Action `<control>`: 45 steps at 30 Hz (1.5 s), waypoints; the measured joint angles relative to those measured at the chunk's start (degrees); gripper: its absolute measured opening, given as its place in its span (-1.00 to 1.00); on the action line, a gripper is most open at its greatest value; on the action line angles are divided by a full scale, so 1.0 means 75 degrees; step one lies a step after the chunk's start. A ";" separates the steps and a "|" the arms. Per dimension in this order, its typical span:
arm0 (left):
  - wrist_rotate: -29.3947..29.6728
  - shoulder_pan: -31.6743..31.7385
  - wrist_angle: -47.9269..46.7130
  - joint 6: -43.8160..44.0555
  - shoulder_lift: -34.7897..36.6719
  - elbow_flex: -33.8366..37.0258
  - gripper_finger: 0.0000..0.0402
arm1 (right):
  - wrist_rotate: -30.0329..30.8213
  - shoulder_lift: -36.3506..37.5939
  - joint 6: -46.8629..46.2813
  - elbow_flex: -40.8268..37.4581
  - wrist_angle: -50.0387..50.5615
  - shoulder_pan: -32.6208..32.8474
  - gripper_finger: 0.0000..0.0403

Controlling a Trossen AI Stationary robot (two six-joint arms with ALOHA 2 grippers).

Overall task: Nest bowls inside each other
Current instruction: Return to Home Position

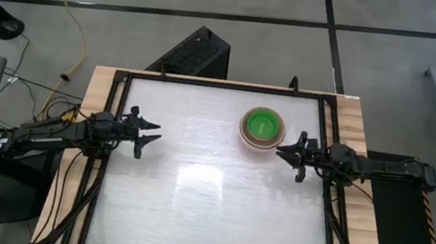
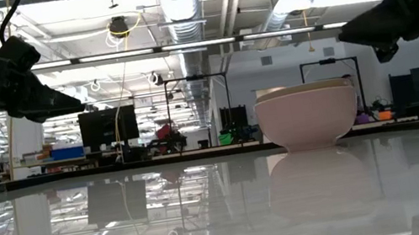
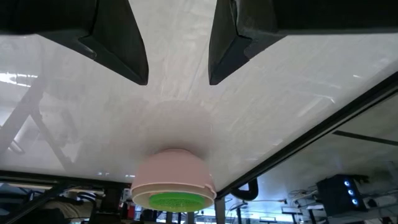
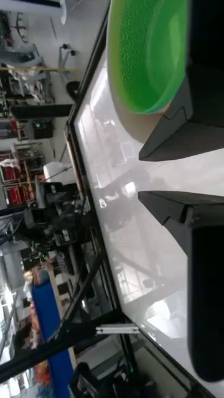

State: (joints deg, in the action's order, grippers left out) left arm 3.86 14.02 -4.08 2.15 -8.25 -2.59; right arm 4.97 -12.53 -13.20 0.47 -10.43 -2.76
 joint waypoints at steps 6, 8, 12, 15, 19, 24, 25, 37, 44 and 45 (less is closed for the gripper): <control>0.0002 0.0000 -0.0003 0.0000 0.0000 0.0000 -0.22 | 0.0132 0.0012 0.0010 0.0000 0.0217 0.0000 -0.47; 0.0000 0.0000 -0.0003 0.0000 0.0000 0.0000 -0.22 | 0.0138 0.0012 0.0013 0.0000 0.0361 0.0000 -0.47; 0.0000 0.0000 -0.0003 0.0003 0.0000 0.0000 -0.22 | 0.0140 0.0012 0.0018 0.0000 0.0636 0.0000 -0.47; 0.0001 0.0000 -0.0003 0.0000 0.0000 0.0000 -0.22 | 0.0146 0.0012 0.0021 -0.0003 0.0846 0.0000 -0.47; 0.0002 0.0000 -0.0003 0.0000 0.0000 0.0000 -0.22 | 0.0140 0.0012 0.0018 -0.0003 0.1051 0.0000 -0.47; 0.0002 0.0000 -0.0003 0.0000 0.0000 0.0000 -0.22 | 0.0140 0.0012 0.0018 -0.0003 0.1078 0.0000 -0.47; 0.0002 0.0000 -0.0003 0.0003 0.0000 0.0000 -0.22 | 0.0140 0.0012 0.0018 -0.0003 0.1078 0.0000 -0.47; 0.0000 0.0000 -0.0003 0.0000 0.0000 0.0000 -0.22 | 0.0140 0.0012 0.0018 -0.0009 0.1104 0.0000 -0.47; 0.0001 0.0000 -0.0003 0.0000 0.0000 0.0000 -0.22 | 0.0140 0.0012 0.0018 -0.0012 0.1104 0.0000 -0.47; 0.0002 0.0000 -0.0003 0.0003 0.0000 0.0000 -0.22 | 0.0138 0.0012 0.0018 -0.0012 0.1104 0.0000 -0.47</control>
State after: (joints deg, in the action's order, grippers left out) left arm 3.88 14.02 -4.10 2.17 -8.25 -2.59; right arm 6.00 -12.45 -13.06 0.38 -2.15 -2.76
